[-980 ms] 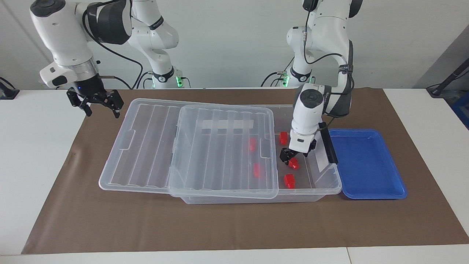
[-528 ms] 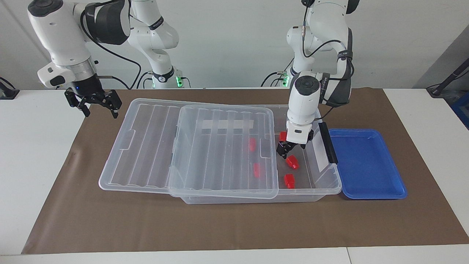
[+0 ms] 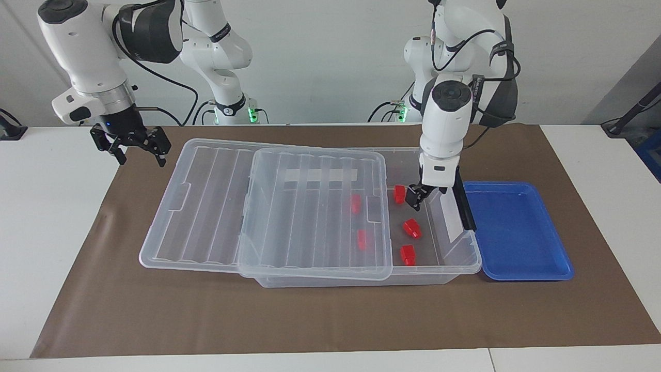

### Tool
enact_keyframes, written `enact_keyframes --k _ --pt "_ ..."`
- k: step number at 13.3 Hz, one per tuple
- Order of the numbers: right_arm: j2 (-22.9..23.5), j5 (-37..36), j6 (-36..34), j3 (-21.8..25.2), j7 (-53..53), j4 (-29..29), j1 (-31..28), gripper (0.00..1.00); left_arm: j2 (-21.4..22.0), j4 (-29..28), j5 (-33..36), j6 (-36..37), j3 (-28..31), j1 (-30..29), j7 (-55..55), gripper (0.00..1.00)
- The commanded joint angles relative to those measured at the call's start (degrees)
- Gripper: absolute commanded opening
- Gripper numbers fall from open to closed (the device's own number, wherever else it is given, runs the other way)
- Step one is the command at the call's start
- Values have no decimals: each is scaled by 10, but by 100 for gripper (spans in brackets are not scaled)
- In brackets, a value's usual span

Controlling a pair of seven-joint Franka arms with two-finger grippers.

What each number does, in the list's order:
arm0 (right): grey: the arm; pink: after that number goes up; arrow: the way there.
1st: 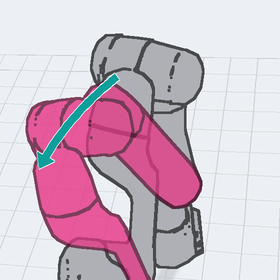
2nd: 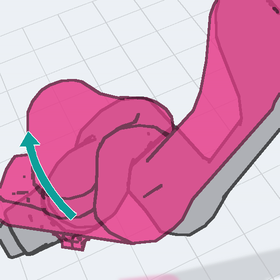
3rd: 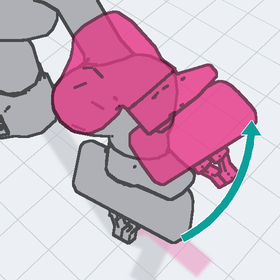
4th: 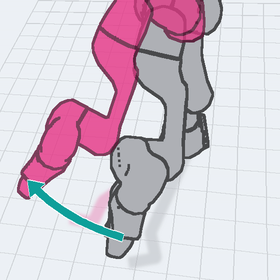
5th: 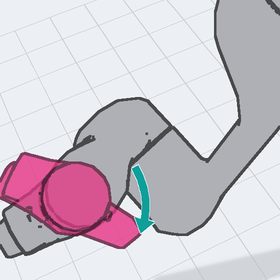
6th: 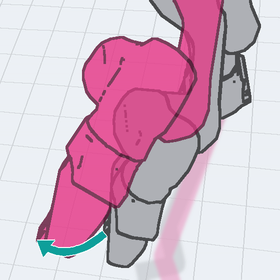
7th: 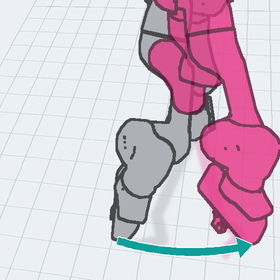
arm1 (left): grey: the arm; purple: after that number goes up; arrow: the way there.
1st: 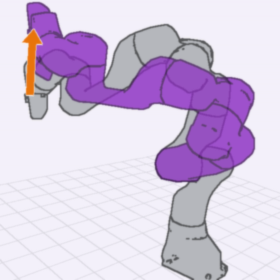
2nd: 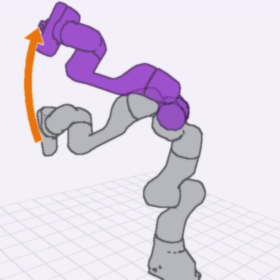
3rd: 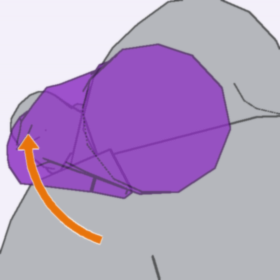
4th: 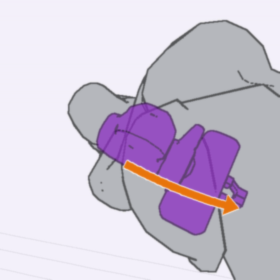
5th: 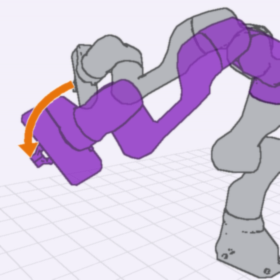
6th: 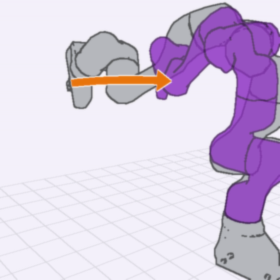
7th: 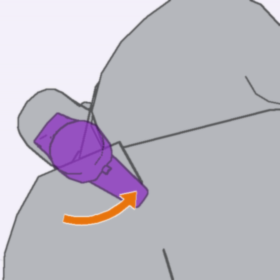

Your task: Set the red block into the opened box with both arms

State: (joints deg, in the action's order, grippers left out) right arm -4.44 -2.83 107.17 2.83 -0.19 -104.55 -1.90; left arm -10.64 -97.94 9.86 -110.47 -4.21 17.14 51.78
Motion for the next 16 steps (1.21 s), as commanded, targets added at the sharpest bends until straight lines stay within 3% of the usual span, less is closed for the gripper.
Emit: enact_keyframes --k 1,3,5,8,10,12,13,16 --pt "-3 18 19 0 -23 -11 -11 100 17 19 12 31 5 -12 2 100" --pt "0 19 26 0 -35 -12 -19 100 18 42 15 54 8 -28 -48 100" --pt "7 18 37 0 -56 -14 -30 99 28 44 13 61 9 -63 -182 100" --pt "26 19 60 0 -101 -14 -56 87 44 43 13 68 8 -125 -358 100" --pt "46 18 86 0 -134 -14 -74 65 54 41 13 78 8 -150 -409 100" --pt "60 19 100 0 -151 -13 -81 20 87 42 3 117 10 -178 -450 100" --pt "68 19 109 0 -151 -12 -82 4 96 43 -20 137 8 -190 -461 100" --pt "83 19 128 -1 -152 -8 -83 0 138 39 -40 190 8 -191 -462 100"
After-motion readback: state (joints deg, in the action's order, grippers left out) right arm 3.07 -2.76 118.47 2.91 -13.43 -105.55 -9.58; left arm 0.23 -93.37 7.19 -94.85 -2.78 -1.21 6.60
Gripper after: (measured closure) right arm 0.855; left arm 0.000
